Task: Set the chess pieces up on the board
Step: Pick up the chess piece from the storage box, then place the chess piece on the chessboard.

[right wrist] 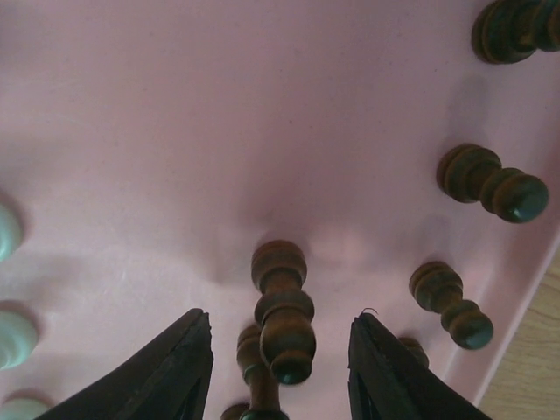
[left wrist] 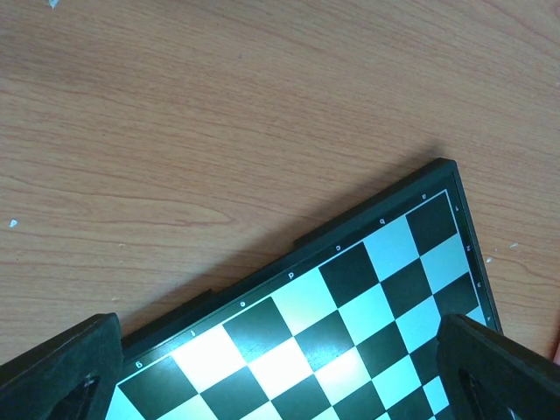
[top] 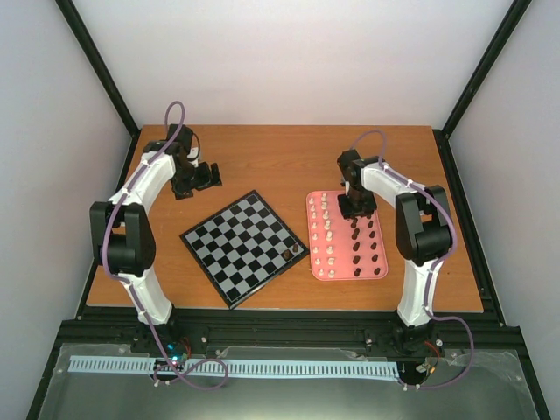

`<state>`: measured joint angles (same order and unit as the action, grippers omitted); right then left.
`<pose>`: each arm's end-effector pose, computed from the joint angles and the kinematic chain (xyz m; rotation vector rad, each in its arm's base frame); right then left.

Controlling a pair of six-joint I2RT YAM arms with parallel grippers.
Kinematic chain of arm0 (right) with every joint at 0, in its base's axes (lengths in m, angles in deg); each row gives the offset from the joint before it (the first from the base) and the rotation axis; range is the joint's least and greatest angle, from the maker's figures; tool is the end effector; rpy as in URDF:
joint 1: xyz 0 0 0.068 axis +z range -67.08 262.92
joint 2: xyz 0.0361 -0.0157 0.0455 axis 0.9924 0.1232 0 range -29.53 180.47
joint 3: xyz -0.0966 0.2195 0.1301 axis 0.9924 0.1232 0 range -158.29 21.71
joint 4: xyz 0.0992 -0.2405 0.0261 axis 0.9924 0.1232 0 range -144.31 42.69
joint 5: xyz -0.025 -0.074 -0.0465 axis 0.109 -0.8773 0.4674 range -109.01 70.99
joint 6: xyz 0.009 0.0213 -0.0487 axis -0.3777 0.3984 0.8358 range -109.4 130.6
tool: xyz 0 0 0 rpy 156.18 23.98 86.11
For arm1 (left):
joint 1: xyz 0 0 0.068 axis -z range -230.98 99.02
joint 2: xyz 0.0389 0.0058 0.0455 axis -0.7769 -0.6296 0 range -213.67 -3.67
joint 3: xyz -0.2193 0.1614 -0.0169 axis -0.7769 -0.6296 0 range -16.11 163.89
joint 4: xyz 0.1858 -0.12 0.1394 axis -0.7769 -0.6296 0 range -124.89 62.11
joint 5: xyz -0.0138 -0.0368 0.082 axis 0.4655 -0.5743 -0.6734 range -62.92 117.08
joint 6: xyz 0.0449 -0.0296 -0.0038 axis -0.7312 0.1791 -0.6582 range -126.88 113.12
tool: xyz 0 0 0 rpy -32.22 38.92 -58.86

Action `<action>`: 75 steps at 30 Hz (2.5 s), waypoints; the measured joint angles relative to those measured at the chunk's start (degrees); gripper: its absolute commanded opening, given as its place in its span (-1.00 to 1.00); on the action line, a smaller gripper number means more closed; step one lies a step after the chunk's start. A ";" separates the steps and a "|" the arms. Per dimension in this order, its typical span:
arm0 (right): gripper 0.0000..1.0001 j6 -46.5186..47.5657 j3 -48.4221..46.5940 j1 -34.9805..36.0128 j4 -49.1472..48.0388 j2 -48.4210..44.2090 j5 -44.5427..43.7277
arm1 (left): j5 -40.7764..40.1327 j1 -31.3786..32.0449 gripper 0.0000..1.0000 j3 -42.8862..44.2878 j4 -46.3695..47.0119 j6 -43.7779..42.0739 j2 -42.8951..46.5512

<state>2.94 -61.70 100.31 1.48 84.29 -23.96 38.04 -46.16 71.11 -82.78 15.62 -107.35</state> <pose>0.3593 0.1092 0.1735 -0.2549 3.0458 -0.1070 0.3674 -0.0377 0.2549 -0.3932 2.8199 -0.3757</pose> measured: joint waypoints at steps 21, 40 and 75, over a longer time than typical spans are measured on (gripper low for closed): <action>-0.94 0.79 -2.05 -1.07 -1.27 2.49 1.09 | 0.20 0.00 1.00 0.94 -0.13 0.00 -1.92; -0.94 -2.78 -17.03 21.97 5.92 -4.42 7.41 | 0.07 0.00 0.99 1.44 -0.20 0.00 -1.92; -0.94 -6.23 -7.50 38.32 5.77 0.00 10.88 | -1.73 0.00 1.00 -2.08 0.11 0.33 0.48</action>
<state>-3.29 -69.20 138.62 7.25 84.29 -13.07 36.32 -46.16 69.03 -82.67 15.95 -106.87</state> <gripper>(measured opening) 0.112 0.998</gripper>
